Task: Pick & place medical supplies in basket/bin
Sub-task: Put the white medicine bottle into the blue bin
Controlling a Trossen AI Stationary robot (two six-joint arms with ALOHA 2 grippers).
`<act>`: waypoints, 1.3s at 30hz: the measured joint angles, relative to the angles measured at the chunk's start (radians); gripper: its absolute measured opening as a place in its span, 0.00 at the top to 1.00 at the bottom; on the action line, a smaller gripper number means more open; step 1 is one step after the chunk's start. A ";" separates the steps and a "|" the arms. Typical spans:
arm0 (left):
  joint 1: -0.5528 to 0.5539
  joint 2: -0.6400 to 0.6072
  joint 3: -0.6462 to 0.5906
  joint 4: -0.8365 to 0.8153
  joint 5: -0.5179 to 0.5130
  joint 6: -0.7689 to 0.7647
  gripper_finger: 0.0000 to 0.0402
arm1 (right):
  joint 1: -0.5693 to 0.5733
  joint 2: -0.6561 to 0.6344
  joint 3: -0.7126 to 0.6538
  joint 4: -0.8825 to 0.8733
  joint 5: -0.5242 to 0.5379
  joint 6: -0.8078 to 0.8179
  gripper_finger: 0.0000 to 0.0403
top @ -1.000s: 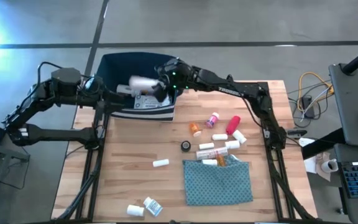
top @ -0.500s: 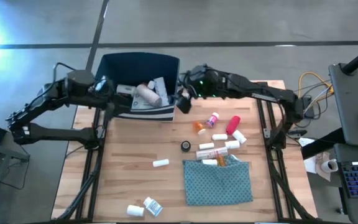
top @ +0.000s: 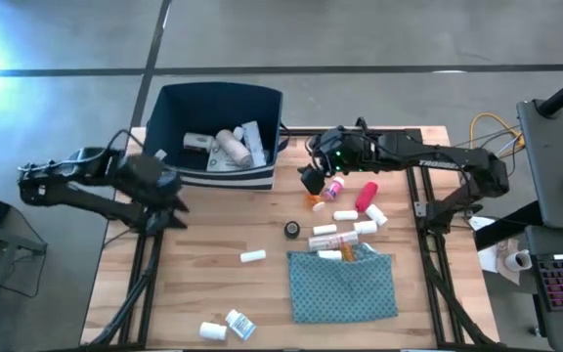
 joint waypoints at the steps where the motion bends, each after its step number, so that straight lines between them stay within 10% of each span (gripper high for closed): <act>1: -0.044 -0.013 -0.029 0.000 0.000 -0.036 0.30 | 0.001 -0.003 -0.010 0.003 0.000 0.000 0.29; 14: -0.594 0.176 -0.288 0.196 -0.021 -0.320 0.30 | 0.001 0.006 -0.023 0.004 0.027 -0.009 0.29; 25: -0.864 0.425 -0.321 0.479 -0.286 -0.630 0.30 | 0.001 0.006 -0.023 0.010 0.027 -0.064 0.30; 39: -0.908 0.918 0.081 0.410 -0.378 -0.403 0.30 | -0.012 0.006 -0.022 0.009 0.026 -0.172 0.32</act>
